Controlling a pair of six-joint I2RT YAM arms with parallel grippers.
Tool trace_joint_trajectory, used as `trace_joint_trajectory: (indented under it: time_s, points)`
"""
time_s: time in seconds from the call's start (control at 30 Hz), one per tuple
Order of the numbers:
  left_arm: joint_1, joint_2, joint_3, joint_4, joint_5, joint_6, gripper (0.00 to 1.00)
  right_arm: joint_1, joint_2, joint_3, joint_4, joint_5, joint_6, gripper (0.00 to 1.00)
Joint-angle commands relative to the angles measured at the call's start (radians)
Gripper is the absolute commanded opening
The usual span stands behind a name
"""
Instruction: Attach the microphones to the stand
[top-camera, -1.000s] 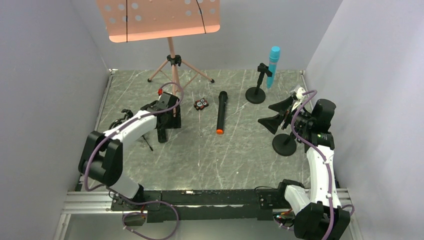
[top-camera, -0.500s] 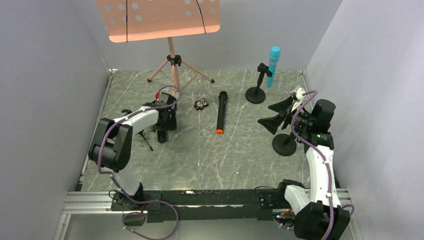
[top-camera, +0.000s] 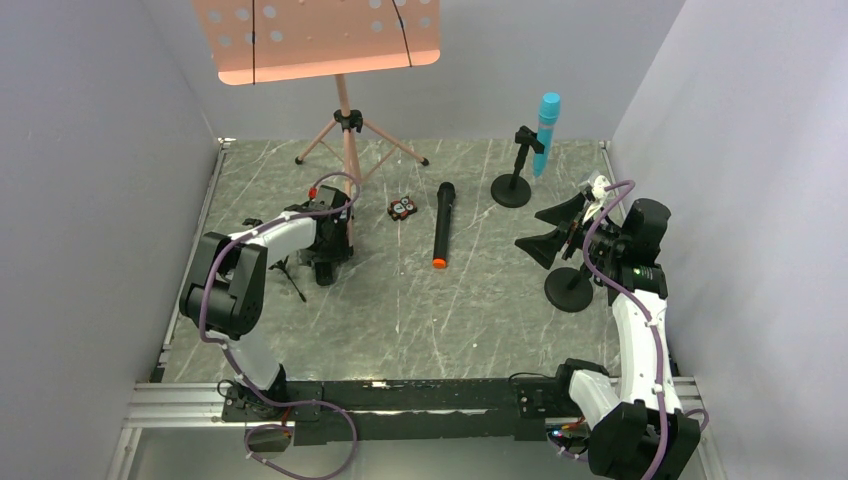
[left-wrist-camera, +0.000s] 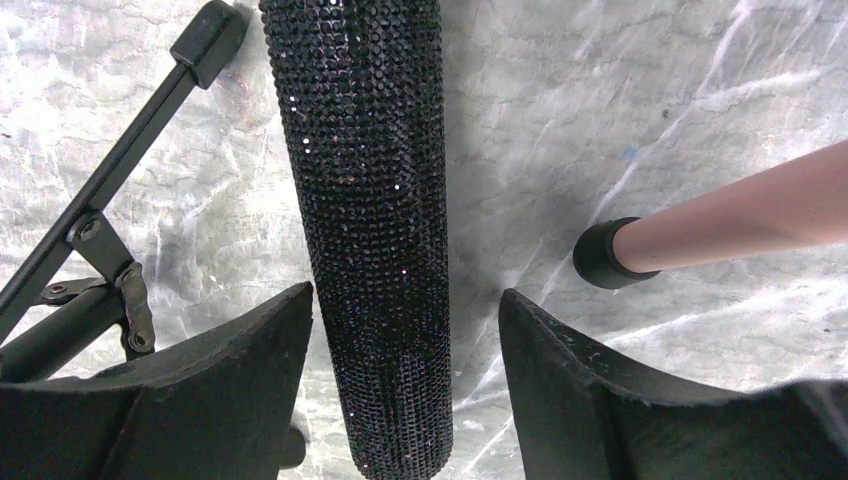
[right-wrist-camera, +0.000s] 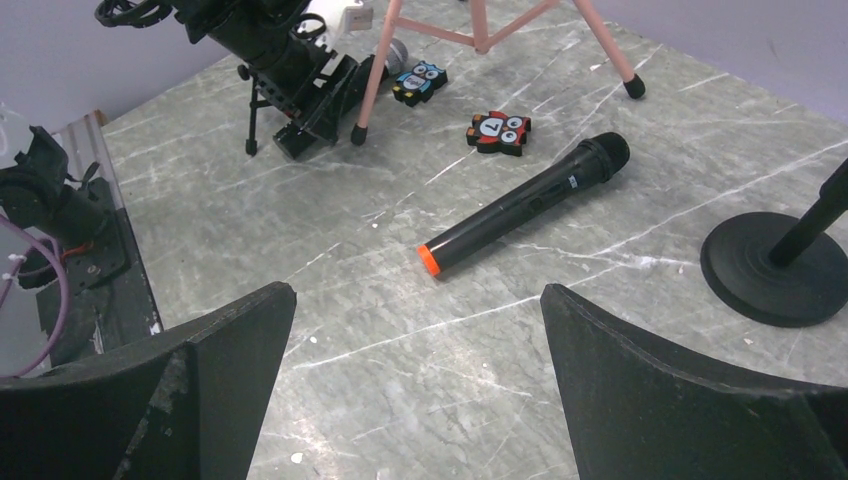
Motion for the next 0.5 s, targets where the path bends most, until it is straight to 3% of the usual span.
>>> trace_joint_trajectory:
  time_s: [0.0, 0.17, 0.23, 0.47]
  points:
    - [0.014, 0.033, 0.024, 0.018, 0.017, 0.021, 0.73, -0.004, -0.001, -0.007, 0.045, -0.023, 0.01, 1.0]
    - [0.023, 0.05, 0.044, 0.009, 0.036, 0.041, 0.68, -0.004, 0.0, -0.006, 0.041, -0.025, 0.008, 1.0]
    - [0.026, 0.048, 0.046, 0.003, 0.042, 0.042, 0.62, -0.004, 0.0, -0.006, 0.043, -0.025, 0.008, 1.0]
    - [0.035, 0.035, 0.024, 0.007, 0.074, 0.037, 0.58, -0.006, -0.001, -0.004, 0.037, -0.023, 0.002, 1.0]
